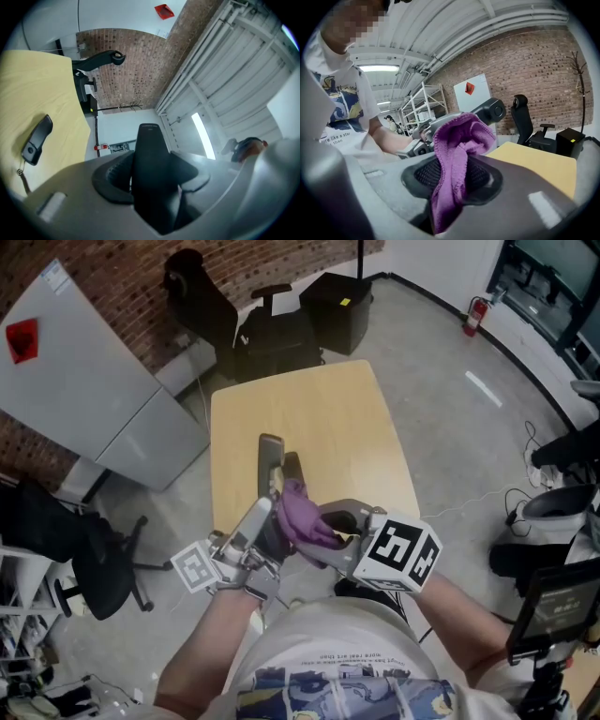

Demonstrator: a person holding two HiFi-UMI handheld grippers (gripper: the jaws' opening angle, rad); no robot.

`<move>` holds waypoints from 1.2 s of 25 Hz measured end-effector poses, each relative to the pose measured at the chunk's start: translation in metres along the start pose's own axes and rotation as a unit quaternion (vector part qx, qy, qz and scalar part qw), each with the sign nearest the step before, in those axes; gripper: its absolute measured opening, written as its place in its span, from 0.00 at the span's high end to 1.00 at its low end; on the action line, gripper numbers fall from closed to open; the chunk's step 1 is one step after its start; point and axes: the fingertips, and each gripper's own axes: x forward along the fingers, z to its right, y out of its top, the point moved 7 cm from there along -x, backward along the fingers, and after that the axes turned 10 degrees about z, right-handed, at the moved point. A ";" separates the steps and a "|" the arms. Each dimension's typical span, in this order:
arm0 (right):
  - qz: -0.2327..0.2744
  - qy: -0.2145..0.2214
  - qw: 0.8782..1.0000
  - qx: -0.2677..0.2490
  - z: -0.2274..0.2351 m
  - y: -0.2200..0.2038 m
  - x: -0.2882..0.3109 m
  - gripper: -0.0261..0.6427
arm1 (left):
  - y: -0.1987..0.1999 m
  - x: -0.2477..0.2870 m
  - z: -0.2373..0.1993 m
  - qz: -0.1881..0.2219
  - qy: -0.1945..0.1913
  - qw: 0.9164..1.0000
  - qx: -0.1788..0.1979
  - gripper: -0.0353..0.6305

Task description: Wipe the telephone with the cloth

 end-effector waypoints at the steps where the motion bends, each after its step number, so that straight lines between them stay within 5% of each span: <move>1: -0.006 0.006 1.000 -0.001 -0.003 -0.002 0.000 0.79 | 0.002 0.001 0.000 0.001 -0.003 1.000 -0.001 0.56; 5: -0.023 0.016 1.000 -0.005 -0.005 -0.009 -0.001 0.79 | 0.007 0.003 0.001 0.006 -0.010 1.000 -0.009 0.56; 15: 0.009 -0.052 0.998 -0.023 0.045 0.018 -0.005 0.79 | -0.002 0.006 0.001 -0.007 -0.009 1.000 -0.007 0.56; 30: -0.035 0.006 0.999 -0.022 0.002 -0.013 0.015 0.79 | 0.019 0.010 0.001 0.008 -0.003 1.000 0.006 0.56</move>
